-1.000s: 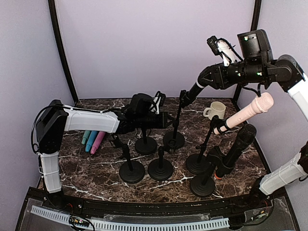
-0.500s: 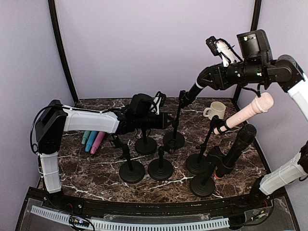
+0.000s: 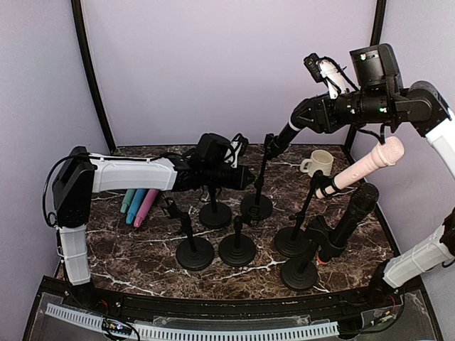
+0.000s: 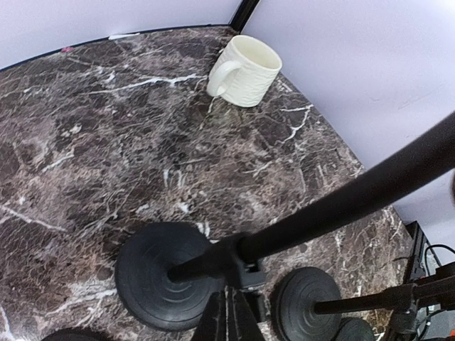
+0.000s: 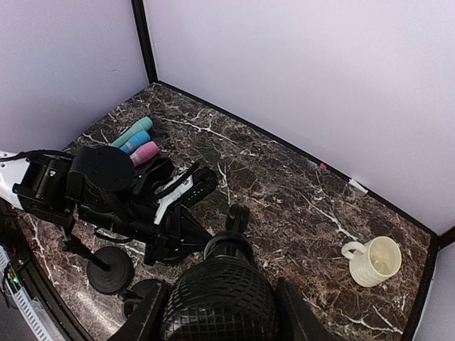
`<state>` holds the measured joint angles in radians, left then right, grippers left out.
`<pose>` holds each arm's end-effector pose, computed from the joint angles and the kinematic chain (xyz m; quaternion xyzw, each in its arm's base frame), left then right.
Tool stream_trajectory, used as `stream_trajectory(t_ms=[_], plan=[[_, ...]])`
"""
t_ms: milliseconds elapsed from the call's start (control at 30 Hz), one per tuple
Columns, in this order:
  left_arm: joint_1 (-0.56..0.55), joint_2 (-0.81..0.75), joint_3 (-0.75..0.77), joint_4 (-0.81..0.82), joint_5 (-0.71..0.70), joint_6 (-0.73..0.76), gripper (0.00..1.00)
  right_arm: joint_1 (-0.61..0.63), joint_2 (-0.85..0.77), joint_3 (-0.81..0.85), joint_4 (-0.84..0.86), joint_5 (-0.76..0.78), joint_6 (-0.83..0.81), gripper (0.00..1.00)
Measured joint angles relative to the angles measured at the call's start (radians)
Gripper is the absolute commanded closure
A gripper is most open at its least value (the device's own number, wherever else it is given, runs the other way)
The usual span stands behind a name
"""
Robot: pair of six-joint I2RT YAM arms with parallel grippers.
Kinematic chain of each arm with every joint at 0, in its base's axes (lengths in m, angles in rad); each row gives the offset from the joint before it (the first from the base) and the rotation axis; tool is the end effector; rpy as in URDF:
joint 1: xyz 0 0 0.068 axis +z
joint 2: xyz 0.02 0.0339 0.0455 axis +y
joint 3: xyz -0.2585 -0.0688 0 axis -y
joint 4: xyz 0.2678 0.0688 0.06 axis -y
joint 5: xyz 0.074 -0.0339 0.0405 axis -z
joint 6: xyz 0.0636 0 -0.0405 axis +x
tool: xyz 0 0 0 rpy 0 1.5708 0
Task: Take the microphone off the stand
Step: Unscrew the knob on the microphone stand.
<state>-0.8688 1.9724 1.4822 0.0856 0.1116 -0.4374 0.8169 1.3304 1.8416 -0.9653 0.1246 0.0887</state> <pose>0.3250 -0.3953 0.2243 0.2084 0.8076 -0.3710 0.4083 0.2014 0.2030 0.4878 -0.2706 0.8027 0.1838 0.4986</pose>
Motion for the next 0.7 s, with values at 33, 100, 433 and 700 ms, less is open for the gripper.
stream_trajectory(t_ms=[33,100,433,700], plan=[[0.001,0.000,0.007,-0.027,-0.008,0.006,0.94,0.000,0.000,0.000,0.000,0.000,0.001,0.45],[0.004,0.005,0.009,-0.069,-0.024,0.016,0.94,0.002,-0.002,0.000,0.004,-0.001,0.000,0.36],[0.006,0.029,0.026,-0.165,-0.043,0.045,0.81,0.010,-0.019,0.006,0.053,0.002,0.011,0.10],[0.007,0.013,0.048,-0.163,-0.046,0.057,0.63,0.010,-0.013,0.006,0.053,0.024,0.002,0.08]])
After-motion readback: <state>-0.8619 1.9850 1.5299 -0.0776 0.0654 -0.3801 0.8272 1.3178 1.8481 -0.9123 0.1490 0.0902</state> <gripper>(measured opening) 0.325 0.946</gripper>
